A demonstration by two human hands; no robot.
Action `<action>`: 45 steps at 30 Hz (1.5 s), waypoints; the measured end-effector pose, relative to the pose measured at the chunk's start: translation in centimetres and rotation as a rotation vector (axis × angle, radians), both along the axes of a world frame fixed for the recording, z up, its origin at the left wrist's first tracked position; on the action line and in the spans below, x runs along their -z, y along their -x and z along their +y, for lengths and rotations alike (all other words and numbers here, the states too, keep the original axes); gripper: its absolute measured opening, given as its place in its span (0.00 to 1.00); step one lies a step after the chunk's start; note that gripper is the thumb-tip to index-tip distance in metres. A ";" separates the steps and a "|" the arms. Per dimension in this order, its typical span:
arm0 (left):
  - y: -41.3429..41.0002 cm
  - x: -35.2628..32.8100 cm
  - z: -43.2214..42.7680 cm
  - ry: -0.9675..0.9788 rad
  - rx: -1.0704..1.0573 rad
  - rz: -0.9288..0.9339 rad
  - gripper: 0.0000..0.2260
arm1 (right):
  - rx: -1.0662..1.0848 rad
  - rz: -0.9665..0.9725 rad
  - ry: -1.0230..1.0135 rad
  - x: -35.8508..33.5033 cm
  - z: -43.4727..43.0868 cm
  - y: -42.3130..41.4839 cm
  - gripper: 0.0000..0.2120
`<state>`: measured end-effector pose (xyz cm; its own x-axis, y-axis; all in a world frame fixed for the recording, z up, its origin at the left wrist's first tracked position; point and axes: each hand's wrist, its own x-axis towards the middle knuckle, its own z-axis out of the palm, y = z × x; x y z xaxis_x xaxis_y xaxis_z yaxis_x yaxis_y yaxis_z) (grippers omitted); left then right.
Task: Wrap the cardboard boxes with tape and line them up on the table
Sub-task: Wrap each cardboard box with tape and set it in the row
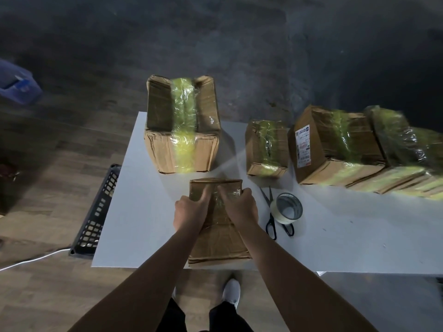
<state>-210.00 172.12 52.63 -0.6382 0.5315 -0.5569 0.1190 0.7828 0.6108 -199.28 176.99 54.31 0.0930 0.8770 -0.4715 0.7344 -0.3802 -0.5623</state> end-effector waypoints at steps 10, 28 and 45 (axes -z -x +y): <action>0.3 0.4 0.4 -0.010 -0.049 -0.113 0.31 | -0.022 -0.051 -0.071 0.8 0.6 0.4 0.25; 1.5 -0.6 -2.2 -0.234 0.068 -0.452 0.16 | -0.294 0.105 -0.109 0.3 -0.4 -2.4 0.18; 4.8 -4.3 -2.8 -0.276 -0.025 -0.622 0.21 | -0.200 0.055 -0.118 -2.7 0.6 -2.0 0.18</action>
<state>-214.85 169.37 56.90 -0.2565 0.6963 -0.6703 -0.3351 0.5864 0.7374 -197.27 177.56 57.04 -0.1108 0.9247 -0.3641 0.7556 -0.1596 -0.6353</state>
